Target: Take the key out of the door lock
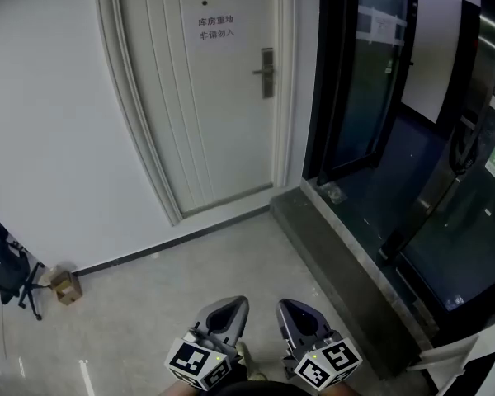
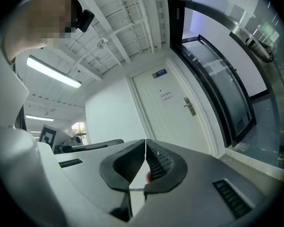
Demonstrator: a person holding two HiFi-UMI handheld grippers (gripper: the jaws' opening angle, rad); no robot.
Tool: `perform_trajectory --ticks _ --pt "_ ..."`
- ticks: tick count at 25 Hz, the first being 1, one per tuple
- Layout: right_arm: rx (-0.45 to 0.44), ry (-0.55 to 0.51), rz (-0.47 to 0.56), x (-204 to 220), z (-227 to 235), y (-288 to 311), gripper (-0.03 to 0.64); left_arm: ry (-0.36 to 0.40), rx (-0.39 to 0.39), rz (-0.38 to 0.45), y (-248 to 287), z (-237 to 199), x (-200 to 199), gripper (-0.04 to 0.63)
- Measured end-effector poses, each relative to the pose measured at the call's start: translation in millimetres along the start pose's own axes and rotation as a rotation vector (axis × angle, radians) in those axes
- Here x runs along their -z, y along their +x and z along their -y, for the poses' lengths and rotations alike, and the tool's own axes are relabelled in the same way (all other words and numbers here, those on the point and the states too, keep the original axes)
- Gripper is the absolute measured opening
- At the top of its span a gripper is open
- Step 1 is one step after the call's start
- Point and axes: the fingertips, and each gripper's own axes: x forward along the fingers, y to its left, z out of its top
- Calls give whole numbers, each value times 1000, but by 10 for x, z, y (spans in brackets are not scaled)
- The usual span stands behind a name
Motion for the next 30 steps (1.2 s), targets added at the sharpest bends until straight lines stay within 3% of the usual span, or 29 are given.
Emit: perform_trajectory --ticks 8,15,23,30 --pt "70 -20 5 -113 504 384 15 -19 50 6 680 -381 -81 5" --pt "136 -41 22 -296 1067 1061 16 -16 90 -13 1445 -908 -143 5" --pt "162 -109 47 -591 1532 2022 15 6 150 17 2247 -1538 -393 5" --pt "163 -108 50 -740 1859 2534 16 17 167 14 2785 -1883 -464 5"
